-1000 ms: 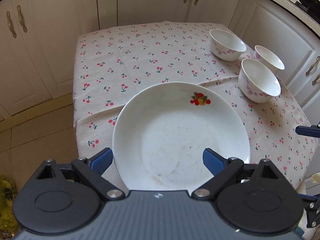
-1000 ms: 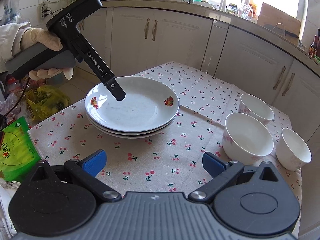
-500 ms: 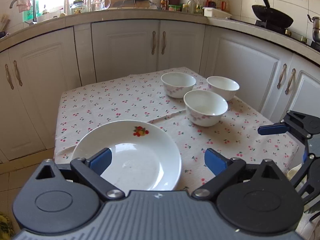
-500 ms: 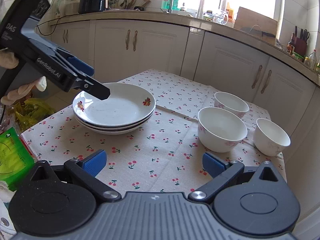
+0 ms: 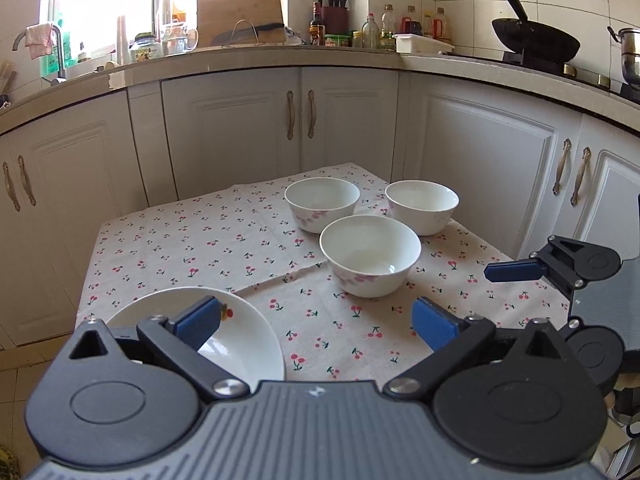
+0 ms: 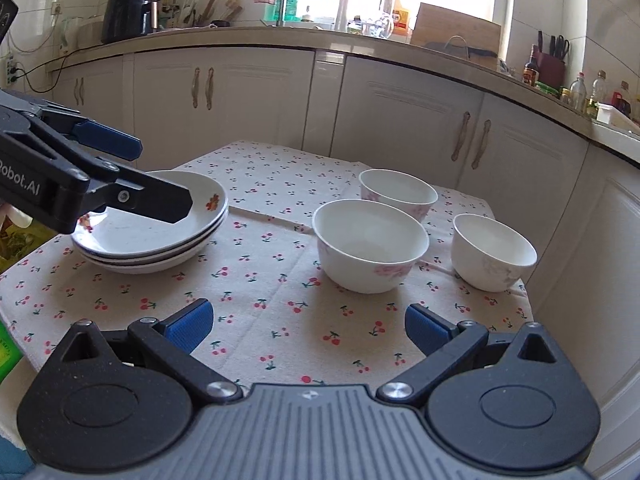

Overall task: Organize plates and bowls
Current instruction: 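Withdraw the left gripper from the stack and move toward the bowls, then grasp the rim of a white pink-patterned bowl with the left gripper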

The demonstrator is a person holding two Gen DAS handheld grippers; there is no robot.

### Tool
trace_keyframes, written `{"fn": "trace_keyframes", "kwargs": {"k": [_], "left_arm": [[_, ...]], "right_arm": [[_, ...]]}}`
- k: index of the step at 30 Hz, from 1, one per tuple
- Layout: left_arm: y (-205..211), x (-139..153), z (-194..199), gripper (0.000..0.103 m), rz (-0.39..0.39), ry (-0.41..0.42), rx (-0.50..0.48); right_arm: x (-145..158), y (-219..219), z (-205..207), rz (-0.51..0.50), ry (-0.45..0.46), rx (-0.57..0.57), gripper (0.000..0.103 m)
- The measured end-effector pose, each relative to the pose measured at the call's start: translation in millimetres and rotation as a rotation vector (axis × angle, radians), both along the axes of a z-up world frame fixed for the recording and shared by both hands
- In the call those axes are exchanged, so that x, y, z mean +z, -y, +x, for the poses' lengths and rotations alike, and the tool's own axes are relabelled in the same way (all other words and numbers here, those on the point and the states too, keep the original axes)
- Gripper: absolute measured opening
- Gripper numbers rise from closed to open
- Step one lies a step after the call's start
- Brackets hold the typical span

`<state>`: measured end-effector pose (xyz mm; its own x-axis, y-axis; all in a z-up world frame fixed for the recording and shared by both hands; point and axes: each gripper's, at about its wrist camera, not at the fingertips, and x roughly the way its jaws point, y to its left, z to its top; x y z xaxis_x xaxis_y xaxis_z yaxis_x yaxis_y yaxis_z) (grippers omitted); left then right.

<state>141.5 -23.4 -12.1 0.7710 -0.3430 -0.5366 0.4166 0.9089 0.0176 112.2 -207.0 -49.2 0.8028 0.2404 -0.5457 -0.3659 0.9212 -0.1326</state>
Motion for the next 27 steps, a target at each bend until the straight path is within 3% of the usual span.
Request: {"fn": "trace_keyframes", "kwargs": {"k": [4, 10, 19, 27], "left_arm": [[12.8, 3.7, 25.1, 0.101, -0.025, -0.041, -0.018], [40.8, 3.1, 61.6, 0.101, 0.011, -0.075, -0.068], [71.5, -19.0, 114.8, 0.100, 0.068, -0.148, -0.120], [80.3, -35.7, 152.3, 0.092, 0.057, -0.237, -0.145]], "right_arm": [[-1.8, 8.7, 19.6, -0.008, 0.010, -0.042, 0.103], [-7.6, 15.5, 46.6, -0.020, 0.008, -0.054, 0.103], [-21.3, 18.6, 82.7, -0.005, -0.012, -0.035, 0.103], [-27.3, 17.6, 97.0, 0.005, -0.010, -0.012, 0.103]]}}
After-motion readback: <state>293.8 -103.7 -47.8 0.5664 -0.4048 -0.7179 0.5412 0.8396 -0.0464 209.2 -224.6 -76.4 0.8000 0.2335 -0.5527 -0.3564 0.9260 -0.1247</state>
